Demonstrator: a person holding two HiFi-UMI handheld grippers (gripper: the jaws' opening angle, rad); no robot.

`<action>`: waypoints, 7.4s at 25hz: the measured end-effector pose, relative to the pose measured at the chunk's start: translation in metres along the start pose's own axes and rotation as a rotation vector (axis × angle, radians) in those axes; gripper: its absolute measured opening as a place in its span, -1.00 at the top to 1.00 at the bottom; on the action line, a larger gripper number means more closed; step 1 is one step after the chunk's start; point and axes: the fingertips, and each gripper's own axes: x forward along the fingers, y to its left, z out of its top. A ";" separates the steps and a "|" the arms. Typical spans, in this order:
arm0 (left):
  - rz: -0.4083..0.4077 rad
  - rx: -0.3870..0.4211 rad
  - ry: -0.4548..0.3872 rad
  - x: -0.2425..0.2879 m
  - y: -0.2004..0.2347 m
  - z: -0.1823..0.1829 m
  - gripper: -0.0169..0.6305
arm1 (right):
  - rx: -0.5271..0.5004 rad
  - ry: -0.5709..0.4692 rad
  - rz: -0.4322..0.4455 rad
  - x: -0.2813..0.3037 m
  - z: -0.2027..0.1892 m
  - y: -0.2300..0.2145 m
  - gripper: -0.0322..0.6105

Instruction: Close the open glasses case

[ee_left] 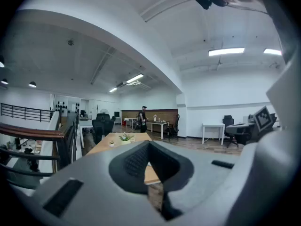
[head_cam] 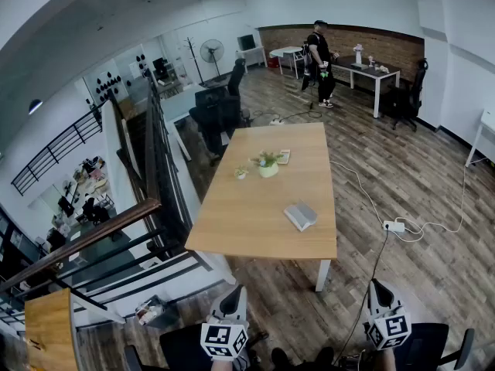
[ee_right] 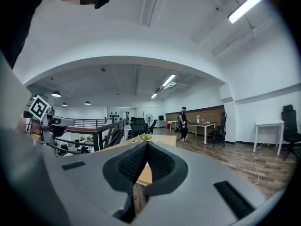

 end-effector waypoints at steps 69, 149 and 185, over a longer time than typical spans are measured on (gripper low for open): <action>0.015 0.098 -0.081 0.122 -0.039 0.031 0.95 | -0.129 0.013 0.095 0.114 0.020 -0.032 0.86; 0.169 0.067 0.006 0.334 0.103 0.043 0.95 | -0.041 0.057 0.387 0.413 0.018 -0.003 0.85; 0.385 0.016 0.024 0.234 0.121 0.028 0.95 | -0.143 0.648 0.412 0.519 -0.212 -0.031 0.45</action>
